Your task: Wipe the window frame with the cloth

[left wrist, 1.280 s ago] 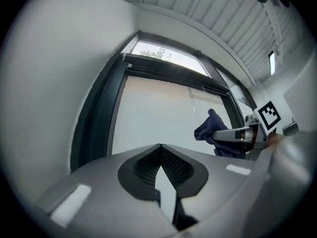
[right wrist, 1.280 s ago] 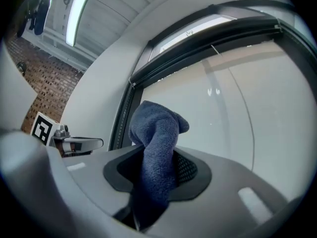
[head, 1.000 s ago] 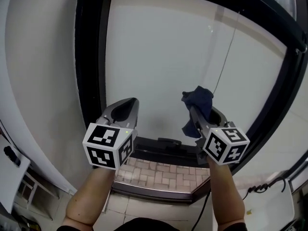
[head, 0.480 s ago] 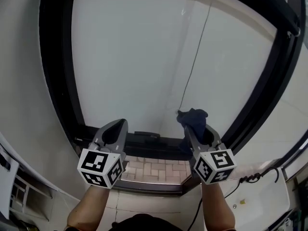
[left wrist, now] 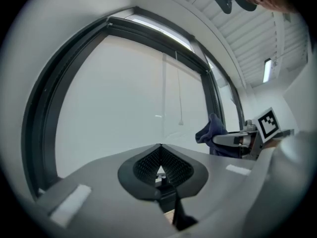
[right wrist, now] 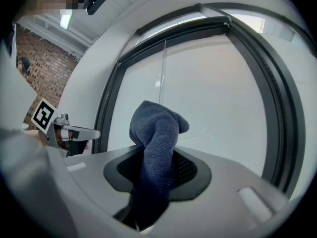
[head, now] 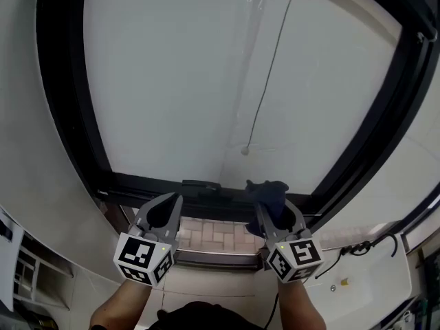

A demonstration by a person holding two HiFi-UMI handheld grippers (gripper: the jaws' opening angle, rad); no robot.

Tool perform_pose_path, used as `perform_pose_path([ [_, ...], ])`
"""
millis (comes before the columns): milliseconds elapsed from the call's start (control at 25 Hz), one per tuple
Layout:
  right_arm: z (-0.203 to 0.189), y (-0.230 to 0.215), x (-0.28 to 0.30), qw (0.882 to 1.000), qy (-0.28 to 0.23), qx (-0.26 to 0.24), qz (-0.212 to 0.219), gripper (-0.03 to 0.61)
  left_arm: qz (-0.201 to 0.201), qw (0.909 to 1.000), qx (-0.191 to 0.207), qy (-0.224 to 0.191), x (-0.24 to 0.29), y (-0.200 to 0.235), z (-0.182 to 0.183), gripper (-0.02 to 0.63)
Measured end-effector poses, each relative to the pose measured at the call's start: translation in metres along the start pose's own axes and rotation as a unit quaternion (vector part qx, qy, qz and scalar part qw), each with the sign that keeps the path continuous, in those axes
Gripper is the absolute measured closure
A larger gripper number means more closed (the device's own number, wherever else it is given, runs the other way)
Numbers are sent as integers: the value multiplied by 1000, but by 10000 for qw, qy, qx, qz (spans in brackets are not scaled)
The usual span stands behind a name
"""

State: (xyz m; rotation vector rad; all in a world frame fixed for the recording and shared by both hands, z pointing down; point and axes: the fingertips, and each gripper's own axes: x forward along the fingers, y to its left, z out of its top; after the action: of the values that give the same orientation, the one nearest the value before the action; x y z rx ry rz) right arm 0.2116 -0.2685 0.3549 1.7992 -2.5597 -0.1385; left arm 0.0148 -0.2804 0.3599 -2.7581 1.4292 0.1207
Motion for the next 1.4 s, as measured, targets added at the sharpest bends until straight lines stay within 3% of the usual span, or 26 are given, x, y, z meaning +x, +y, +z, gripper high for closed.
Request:
perform_pose_path([
  [120, -19, 2, -8, 9999, 140, 91, 23, 446, -144, 9991, 349, 183, -11, -1, -8, 620],
  [320, -28, 6, -21, 9996, 130, 253, -45, 449, -6, 9994, 277, 197, -19, -1, -14, 620],
  [600, -45, 11, -31, 9992, 221, 292, -177, 454, -120, 9992, -141, 364, -17, -22, -37, 620],
  [920, -63, 4, -39, 9982, 368, 305, -349, 462, 82, 9991, 74, 416, -29, -14, -48, 620],
  [1400, -64, 20, -36, 9987, 390, 265, -189, 462, 85, 9986, -167, 495, -36, -15, -60, 620],
])
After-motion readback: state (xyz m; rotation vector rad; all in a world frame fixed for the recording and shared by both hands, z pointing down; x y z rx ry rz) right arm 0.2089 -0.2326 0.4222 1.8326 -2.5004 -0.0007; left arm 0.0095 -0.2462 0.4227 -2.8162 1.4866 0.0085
